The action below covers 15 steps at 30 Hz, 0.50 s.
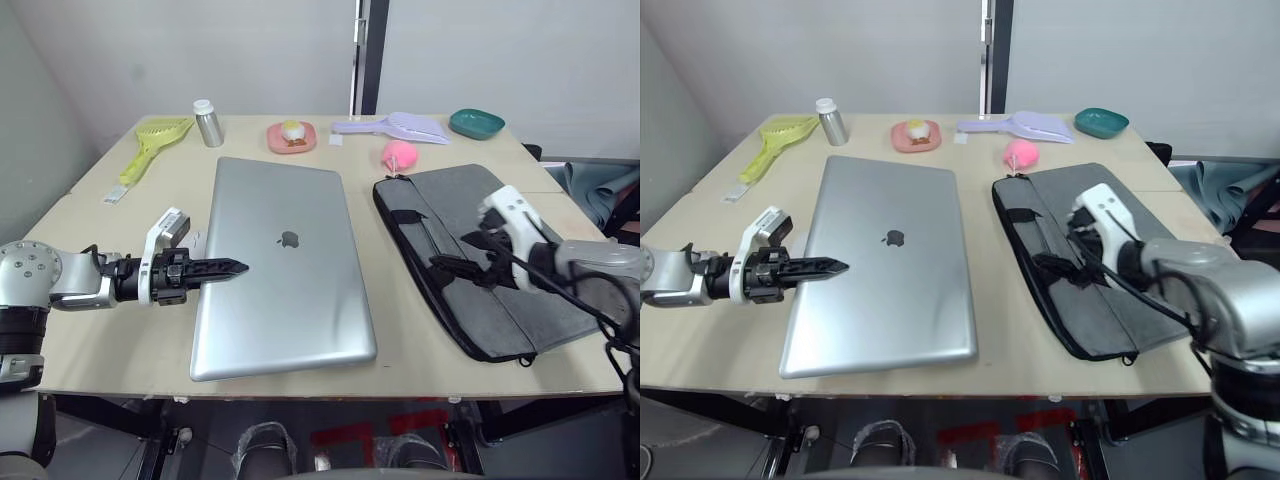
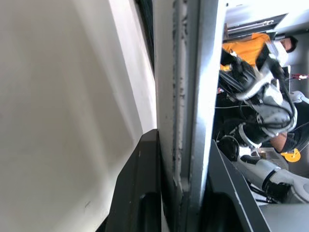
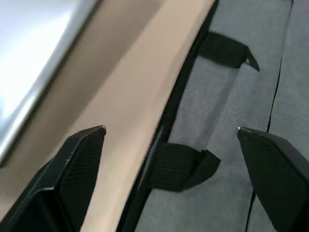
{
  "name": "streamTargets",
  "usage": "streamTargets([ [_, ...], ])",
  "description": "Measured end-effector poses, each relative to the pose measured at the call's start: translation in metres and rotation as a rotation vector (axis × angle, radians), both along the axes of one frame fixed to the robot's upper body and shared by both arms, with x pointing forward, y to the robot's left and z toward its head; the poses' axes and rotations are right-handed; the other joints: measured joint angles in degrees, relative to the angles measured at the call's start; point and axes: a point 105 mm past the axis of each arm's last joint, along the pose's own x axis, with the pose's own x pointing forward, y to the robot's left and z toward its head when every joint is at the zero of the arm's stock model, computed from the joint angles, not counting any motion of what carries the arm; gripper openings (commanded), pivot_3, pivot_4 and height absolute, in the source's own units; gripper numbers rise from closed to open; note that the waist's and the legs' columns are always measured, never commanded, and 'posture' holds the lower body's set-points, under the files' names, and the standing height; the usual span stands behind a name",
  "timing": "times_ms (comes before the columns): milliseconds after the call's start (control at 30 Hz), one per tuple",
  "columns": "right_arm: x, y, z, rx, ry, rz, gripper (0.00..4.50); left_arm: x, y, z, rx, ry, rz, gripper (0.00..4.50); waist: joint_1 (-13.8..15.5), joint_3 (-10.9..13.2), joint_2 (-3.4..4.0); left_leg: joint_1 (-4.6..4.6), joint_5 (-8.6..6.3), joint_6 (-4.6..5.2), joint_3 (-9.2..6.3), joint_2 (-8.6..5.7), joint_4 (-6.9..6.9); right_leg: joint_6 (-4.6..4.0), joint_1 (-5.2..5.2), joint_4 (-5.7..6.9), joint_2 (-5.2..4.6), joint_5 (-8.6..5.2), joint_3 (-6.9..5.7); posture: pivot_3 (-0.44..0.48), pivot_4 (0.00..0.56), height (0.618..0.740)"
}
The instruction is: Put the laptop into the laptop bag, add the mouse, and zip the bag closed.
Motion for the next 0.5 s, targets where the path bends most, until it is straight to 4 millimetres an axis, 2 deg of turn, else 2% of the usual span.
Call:
streamTargets([
  [200,0.022,-0.004,-0.030,-0.104,0.020,-0.064,4.48,0.003,-0.007,-0.002,-0.021,-0.003,-0.013,0.33,0.1,0.0,0.00,-0.06,0.01,-0.03,-0.01,0.00,0.01,0.25,-0.03,-0.01,-0.01,0.13,0.00,0.000,0.150,0.740],
  [333,0.026,0.001,-0.046,-0.106,0.043,-0.056,4.48,0.004,-0.014,-0.003,-0.047,-0.006,-0.032,0.33,-0.1,0.0,-0.01,-0.08,0.01,-0.03,-0.01,0.00,0.11,0.27,-0.04,0.07,-0.01,0.14,0.02,0.000,0.150,0.740],
  [467,0.031,-0.004,-0.051,-0.126,0.030,-0.075,4.48,0.005,-0.014,-0.005,-0.034,-0.004,-0.024,0.33,-0.3,0.0,-0.01,-0.06,0.01,-0.03,-0.03,0.00,0.16,0.29,-0.03,0.14,-0.01,0.15,0.02,0.000,0.150,0.740],
  [500,0.031,-0.005,-0.052,-0.133,0.026,-0.076,4.24,0.006,-0.014,-0.006,-0.033,-0.004,-0.022,0.33,-0.2,0.0,-0.02,-0.06,0.01,-0.03,-0.05,0.00,0.20,0.30,-0.03,0.18,-0.01,0.15,0.02,0.000,0.150,0.740],
])
